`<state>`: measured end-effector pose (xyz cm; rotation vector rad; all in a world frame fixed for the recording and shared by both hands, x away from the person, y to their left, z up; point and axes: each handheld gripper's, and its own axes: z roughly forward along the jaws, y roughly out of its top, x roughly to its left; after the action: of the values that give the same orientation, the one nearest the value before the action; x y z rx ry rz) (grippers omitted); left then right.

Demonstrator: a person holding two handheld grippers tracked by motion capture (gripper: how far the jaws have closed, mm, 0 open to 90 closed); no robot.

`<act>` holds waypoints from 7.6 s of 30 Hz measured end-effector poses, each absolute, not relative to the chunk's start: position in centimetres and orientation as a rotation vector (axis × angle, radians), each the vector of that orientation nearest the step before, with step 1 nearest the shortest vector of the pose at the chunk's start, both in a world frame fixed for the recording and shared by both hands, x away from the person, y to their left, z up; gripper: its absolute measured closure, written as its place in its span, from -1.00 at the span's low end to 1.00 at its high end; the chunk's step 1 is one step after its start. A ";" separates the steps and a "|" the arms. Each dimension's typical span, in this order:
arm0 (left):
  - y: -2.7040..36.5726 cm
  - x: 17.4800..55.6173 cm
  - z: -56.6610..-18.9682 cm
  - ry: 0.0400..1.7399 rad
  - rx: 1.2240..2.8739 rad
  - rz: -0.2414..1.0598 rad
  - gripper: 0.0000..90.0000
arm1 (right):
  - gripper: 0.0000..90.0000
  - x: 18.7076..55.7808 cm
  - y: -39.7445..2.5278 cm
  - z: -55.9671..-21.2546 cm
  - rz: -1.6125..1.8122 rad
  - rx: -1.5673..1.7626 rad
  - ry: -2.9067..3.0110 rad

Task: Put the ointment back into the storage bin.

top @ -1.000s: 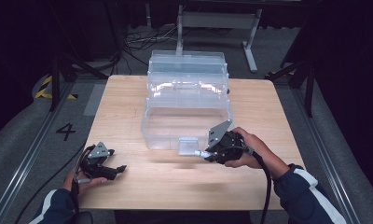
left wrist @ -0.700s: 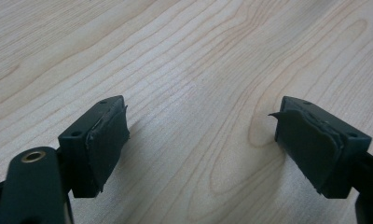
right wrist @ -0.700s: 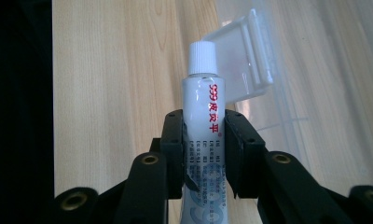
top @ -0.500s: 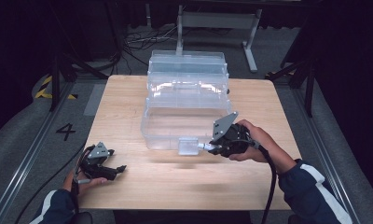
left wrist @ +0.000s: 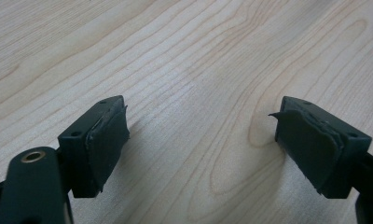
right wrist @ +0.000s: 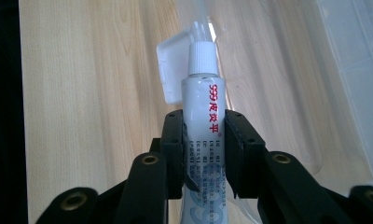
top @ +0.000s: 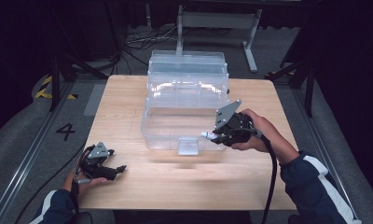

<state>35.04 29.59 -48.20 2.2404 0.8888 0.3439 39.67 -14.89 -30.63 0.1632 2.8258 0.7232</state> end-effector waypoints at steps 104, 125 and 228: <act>29.6 35.0 -48.2 0.893 2.240 0.341 -0.62 | 0.49 51.0 -10.1 -39.3 0.308 0.243 3.070; 29.5 35.0 -48.2 0.895 2.240 0.340 -0.62 | 0.42 50.1 -12.8 -36.0 0.699 0.313 2.910; 15.4 42.8 -40.5 0.351 2.499 0.255 0.66 | 0.60 57.6 -17.3 -30.4 0.928 0.510 2.550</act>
<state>42.80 15.42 -40.50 2.4988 0.3511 0.2552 57.60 -17.28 -30.38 0.5097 2.5503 0.9283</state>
